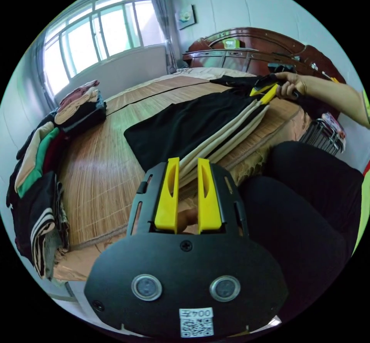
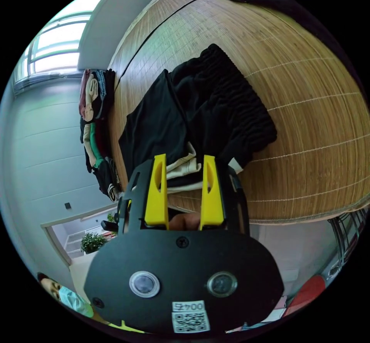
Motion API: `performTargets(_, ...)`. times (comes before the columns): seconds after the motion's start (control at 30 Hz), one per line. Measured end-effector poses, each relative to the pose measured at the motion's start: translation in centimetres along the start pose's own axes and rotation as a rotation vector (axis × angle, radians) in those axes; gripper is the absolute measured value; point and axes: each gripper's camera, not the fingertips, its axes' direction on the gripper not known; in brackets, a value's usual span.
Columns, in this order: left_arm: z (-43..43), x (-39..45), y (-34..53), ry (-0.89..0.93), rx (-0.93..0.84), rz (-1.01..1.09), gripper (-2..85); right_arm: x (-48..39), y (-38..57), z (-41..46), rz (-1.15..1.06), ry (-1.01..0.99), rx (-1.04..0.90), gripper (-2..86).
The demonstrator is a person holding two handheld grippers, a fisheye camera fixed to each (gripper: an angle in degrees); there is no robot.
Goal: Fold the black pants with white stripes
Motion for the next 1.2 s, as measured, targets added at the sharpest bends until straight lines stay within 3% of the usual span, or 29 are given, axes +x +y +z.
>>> performTargets(0.33, 3.7, 0.2, 1.0, 0.042, -0.058, 0.038, 9.0, -1.3, -1.9, -0.1, 0.063, 0.084, -0.035, 5.4)
performTargets(0.57, 3.2, 0.6, 0.8, 0.127, 0.023, 0.037, 13.9, -9.2, -2.7, -3.1, -0.044, 0.116, -0.026, 4.4)
performTargets(0.8, 5.2, 1.7, -0.2, 0.128, -0.003, 0.075, 15.5, -15.4, -2.9, -5.1, -0.093, 0.107, -0.021, 4.2)
performTargets(1.0, 7.4, 1.2, -0.2, 0.098, -0.05, 0.044, 13.9, -18.1, -2.5, -6.0, -0.115, 0.135, -0.029, 4.1)
performTargets(1.2, 8.1, 0.2, -0.1, 0.022, -0.065, 0.01, 5.0, -19.4, -1.5, -6.4, -0.132, 0.15, -0.038, 4.2)
